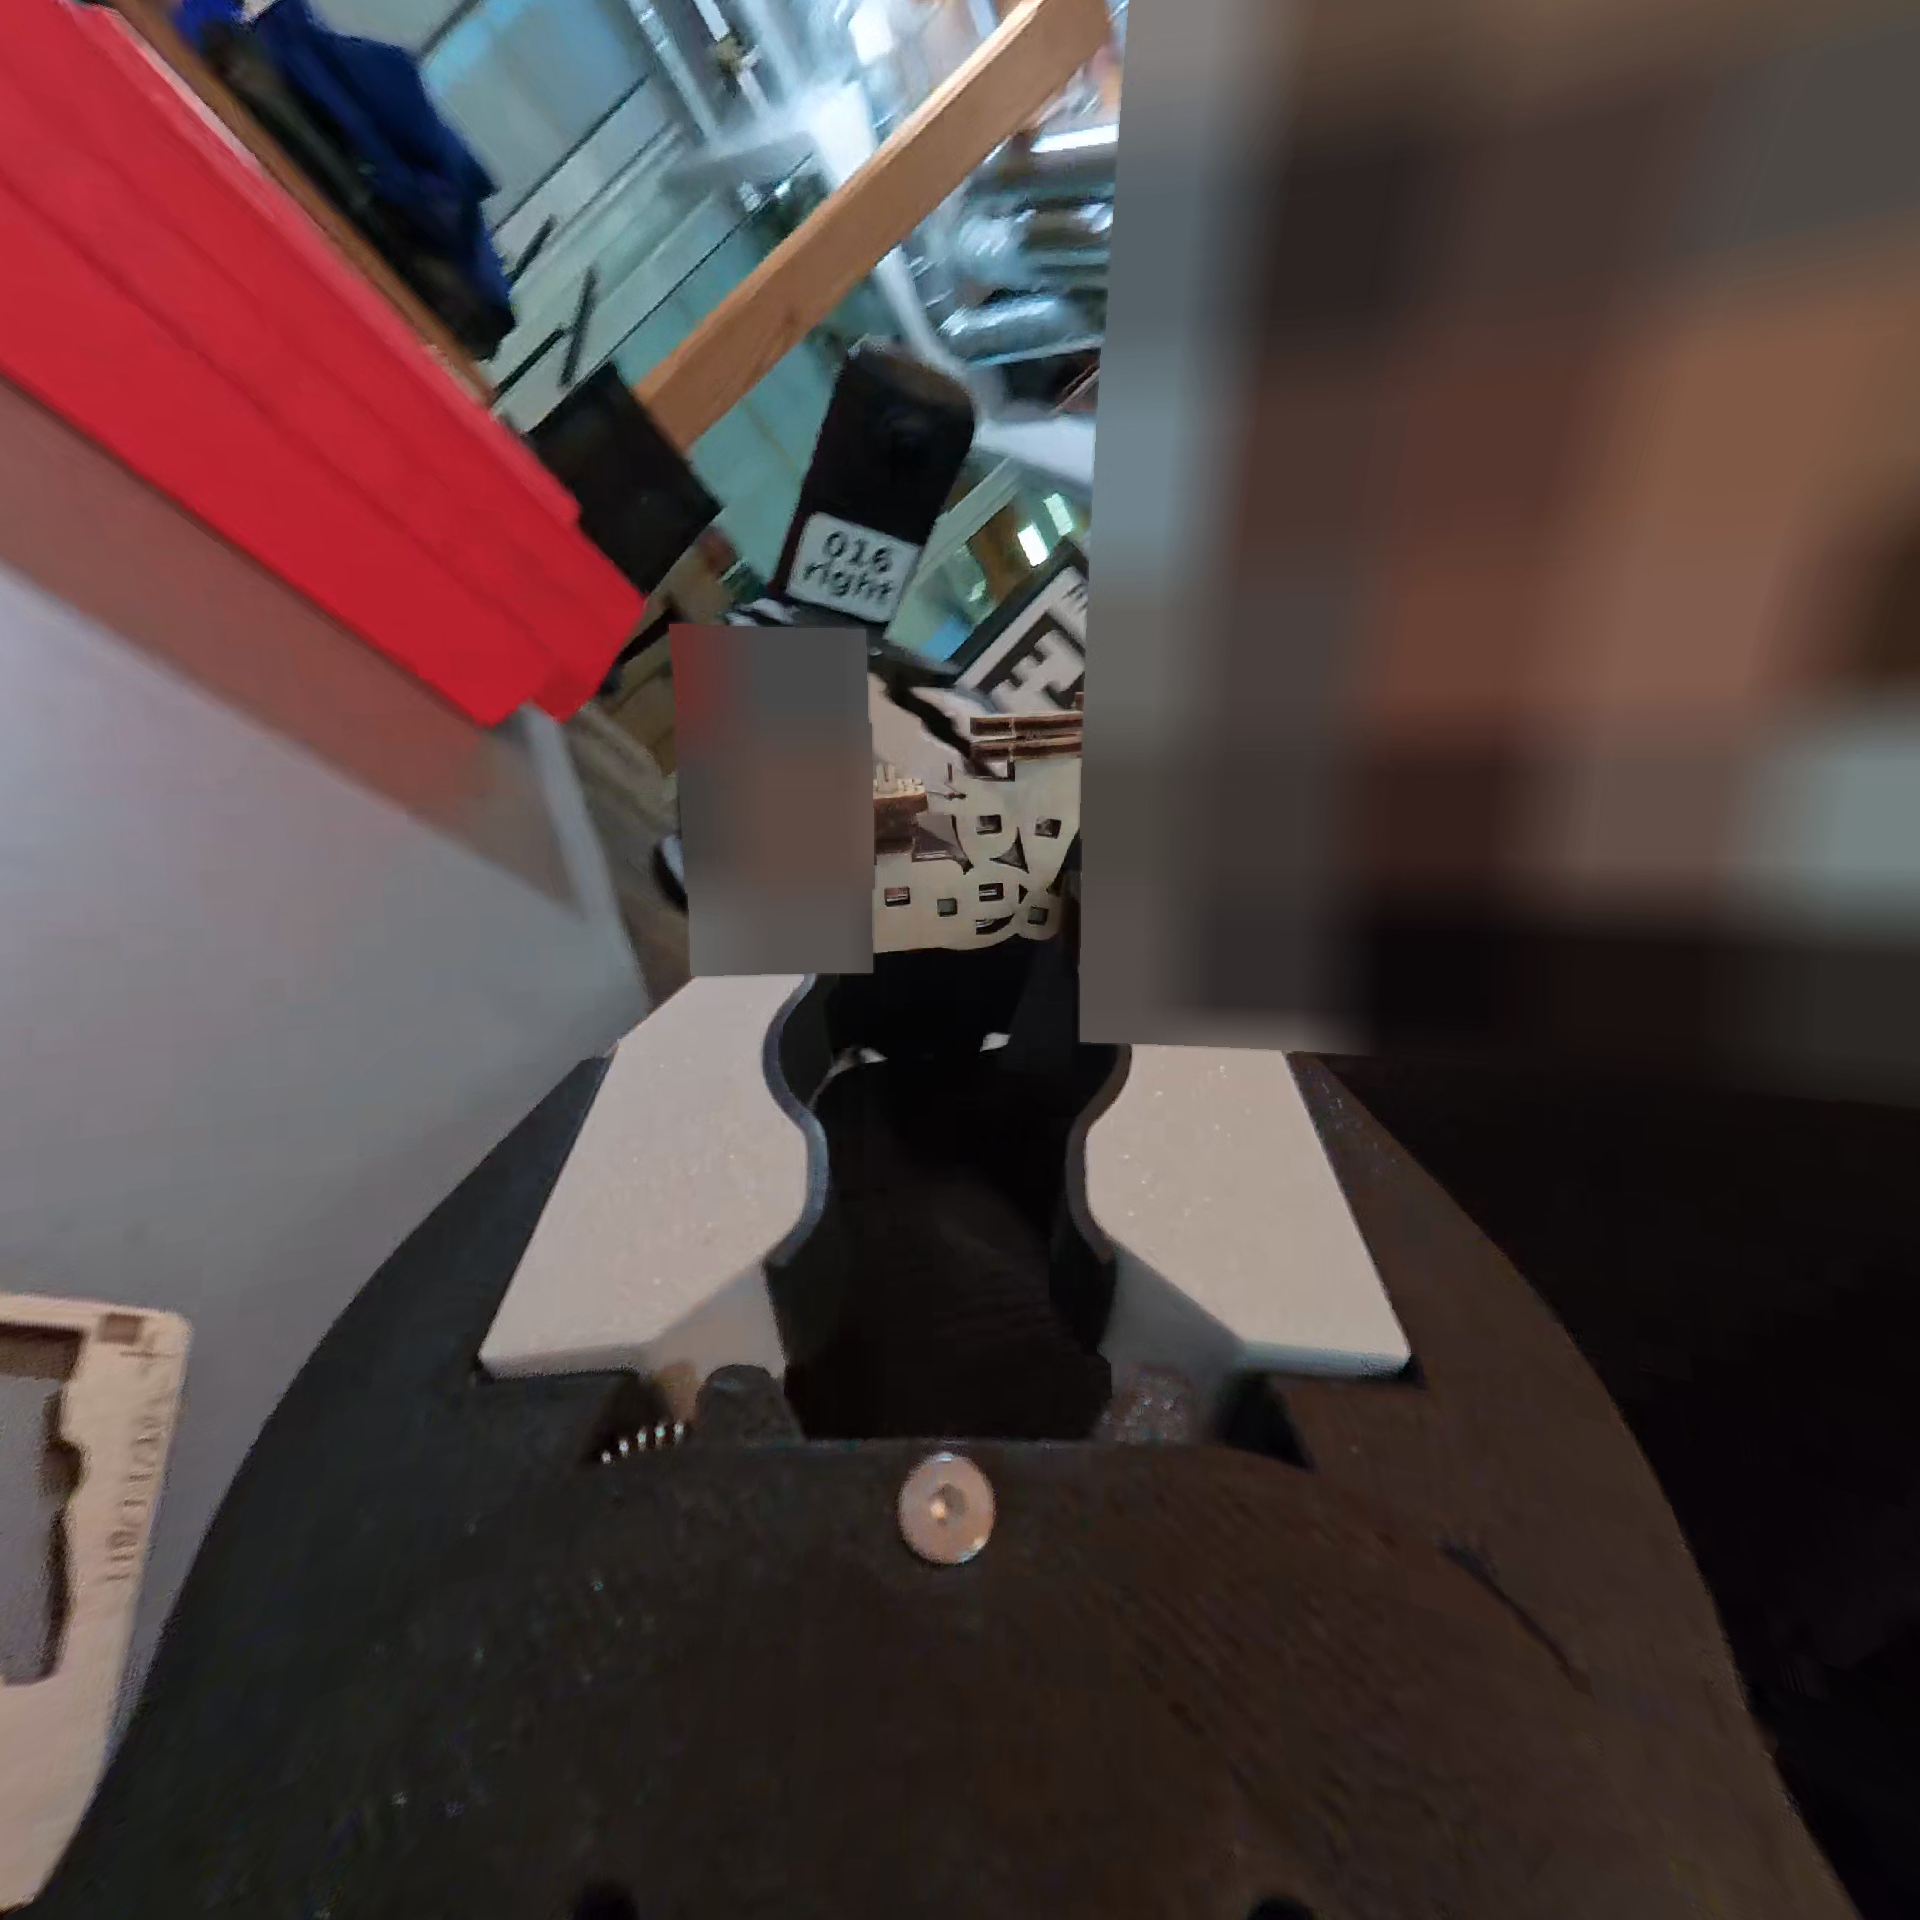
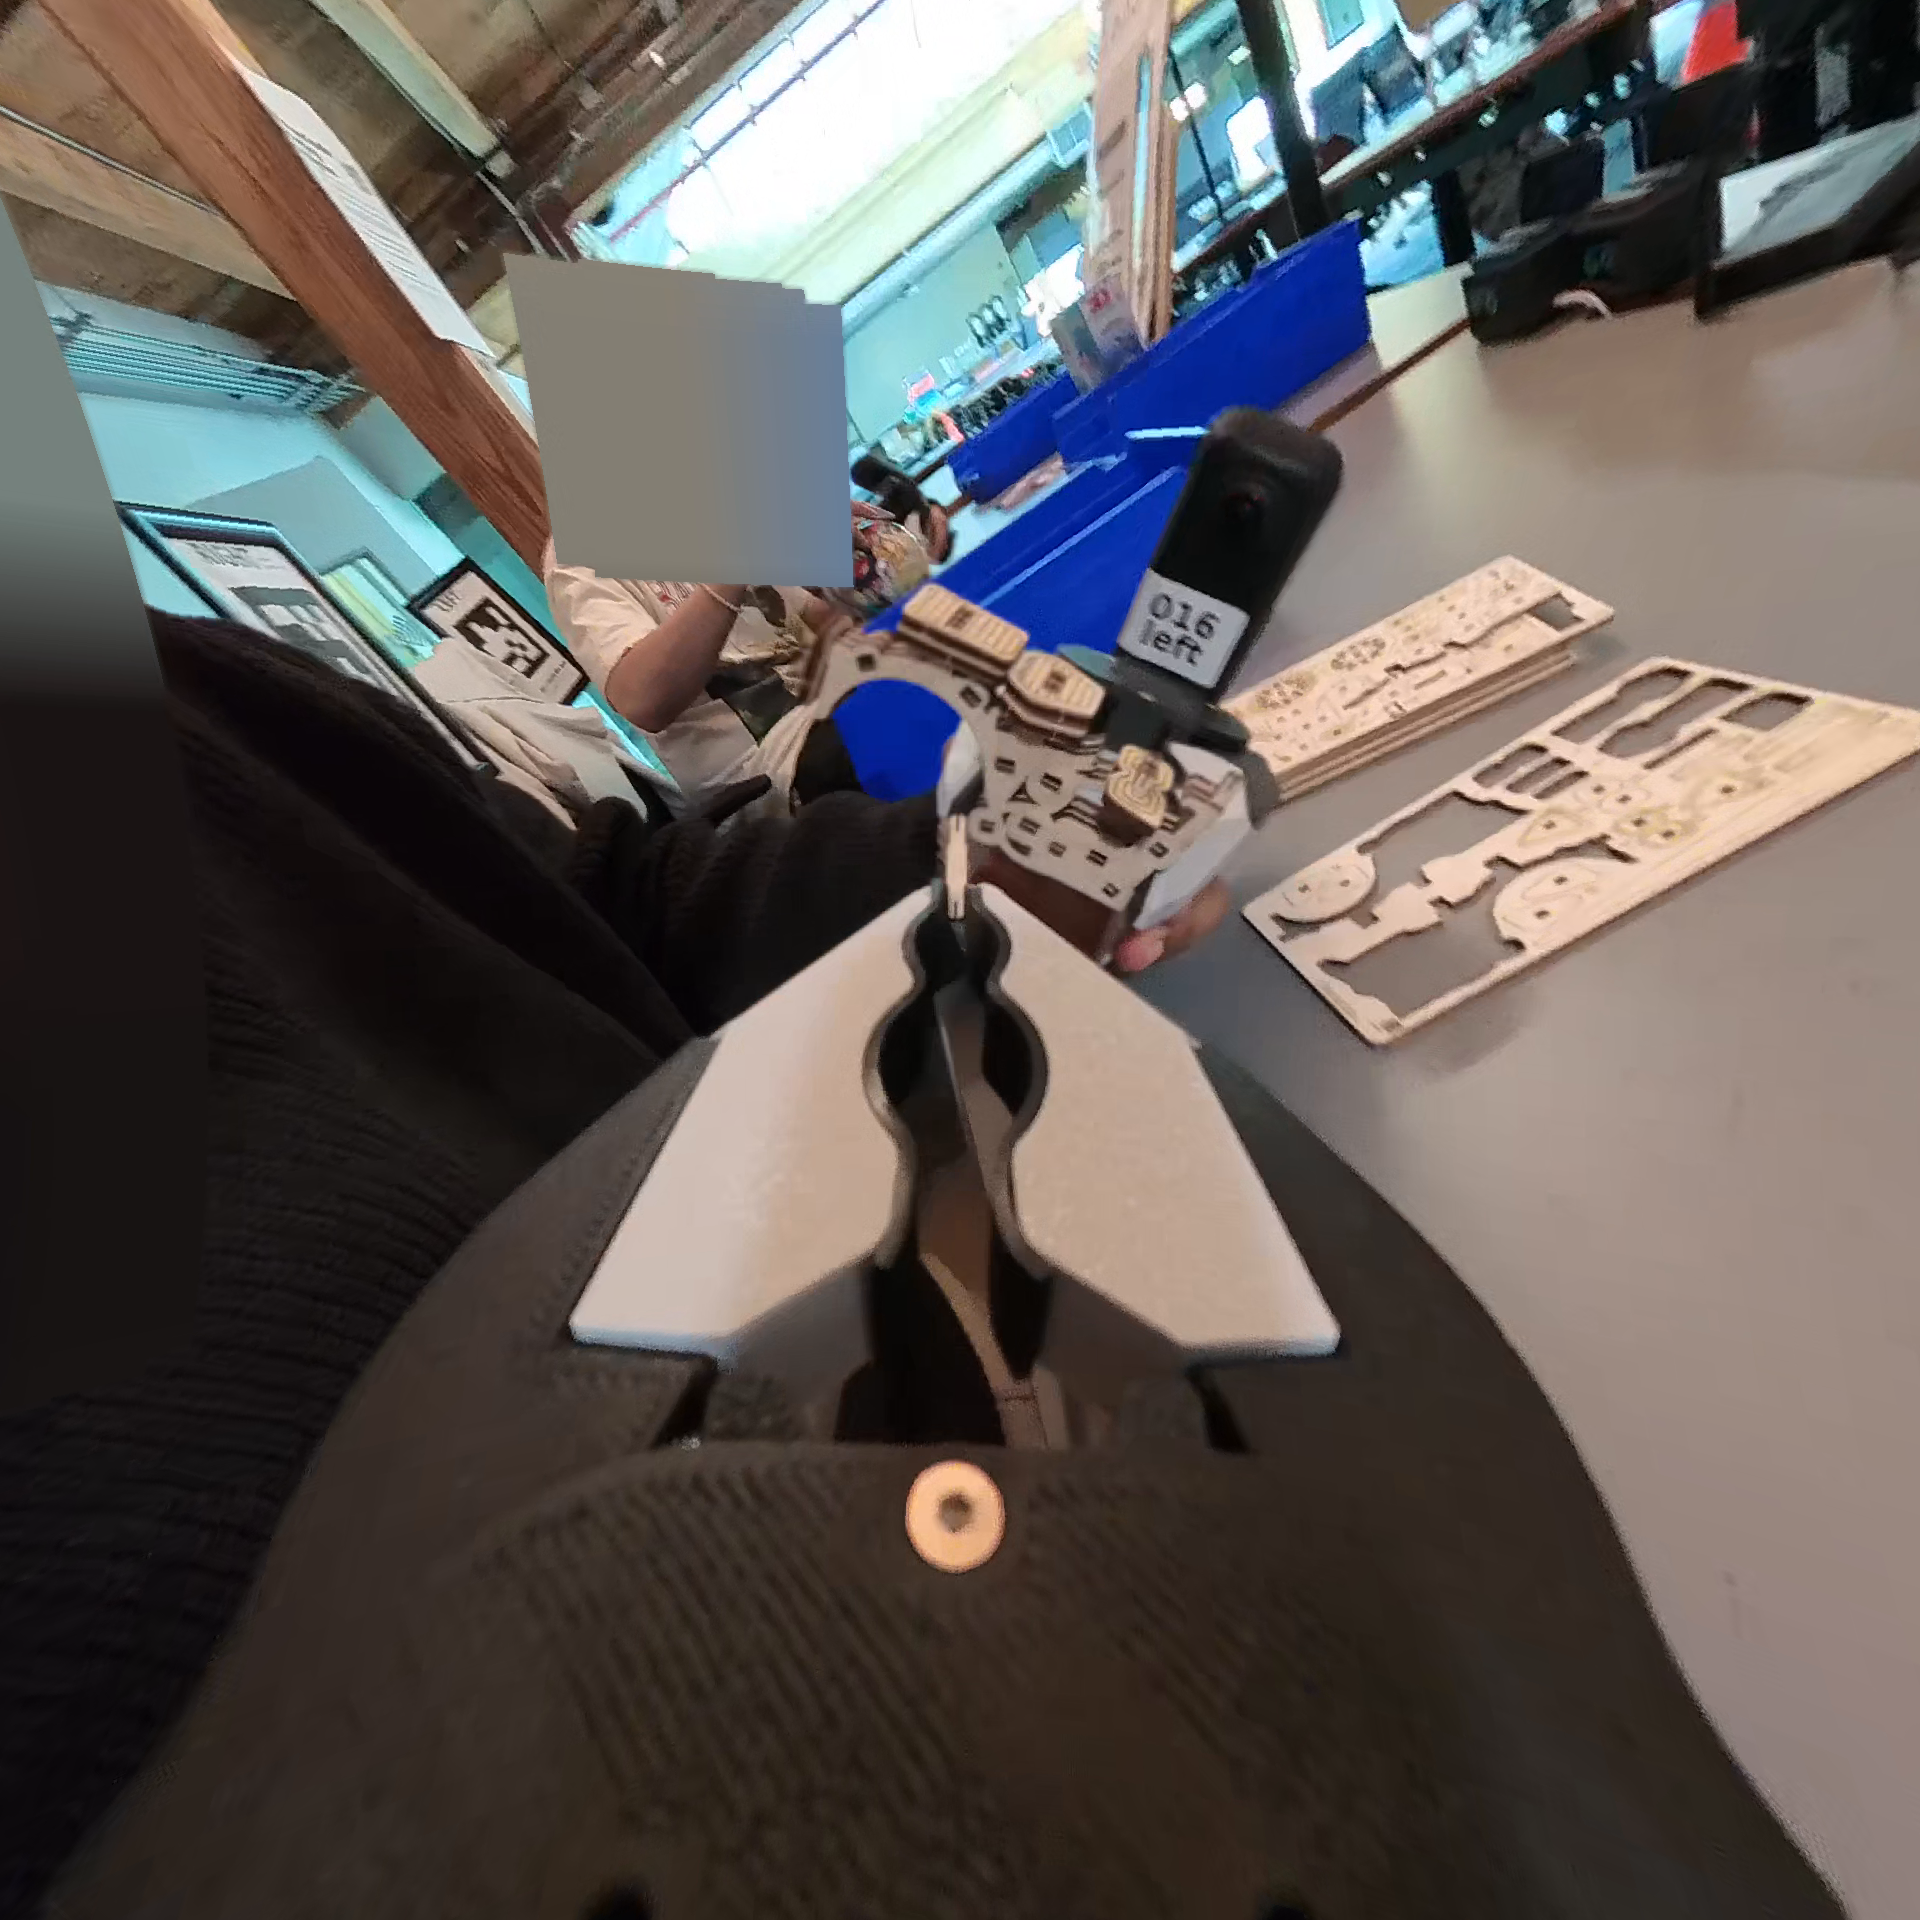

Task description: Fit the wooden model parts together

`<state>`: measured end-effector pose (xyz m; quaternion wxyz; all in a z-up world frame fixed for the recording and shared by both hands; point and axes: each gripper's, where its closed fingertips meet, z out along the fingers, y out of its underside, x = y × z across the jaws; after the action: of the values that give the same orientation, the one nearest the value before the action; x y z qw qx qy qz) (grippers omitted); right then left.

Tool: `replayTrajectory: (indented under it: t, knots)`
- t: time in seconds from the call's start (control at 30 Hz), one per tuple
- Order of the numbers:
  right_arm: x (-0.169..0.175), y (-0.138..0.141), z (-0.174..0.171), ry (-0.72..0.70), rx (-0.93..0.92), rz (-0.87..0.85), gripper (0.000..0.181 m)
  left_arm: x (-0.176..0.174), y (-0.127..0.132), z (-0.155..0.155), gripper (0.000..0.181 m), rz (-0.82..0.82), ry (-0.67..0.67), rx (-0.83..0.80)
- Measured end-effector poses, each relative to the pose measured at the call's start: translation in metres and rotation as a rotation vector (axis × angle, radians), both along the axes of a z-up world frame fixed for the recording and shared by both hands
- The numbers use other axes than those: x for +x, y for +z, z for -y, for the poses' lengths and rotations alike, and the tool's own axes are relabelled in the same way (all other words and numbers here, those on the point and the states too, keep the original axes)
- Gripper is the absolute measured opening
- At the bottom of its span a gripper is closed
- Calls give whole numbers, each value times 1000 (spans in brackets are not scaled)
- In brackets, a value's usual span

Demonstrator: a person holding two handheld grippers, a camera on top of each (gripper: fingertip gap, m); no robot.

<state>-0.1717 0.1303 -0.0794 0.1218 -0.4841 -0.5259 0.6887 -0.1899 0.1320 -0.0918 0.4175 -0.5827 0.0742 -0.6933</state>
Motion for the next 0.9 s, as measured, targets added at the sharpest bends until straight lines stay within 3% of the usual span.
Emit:
replayTrajectory:
  t: [0.23, 0.9]
  knots:
    - [4, -16, -16, -59, 31, 86, 2, 11, -9, -8, 41, -61, -31, -42]
    - [1, -36, -13, 38, 12, 195, 2, 19, -33, -3, 41, -184, -26, -108]
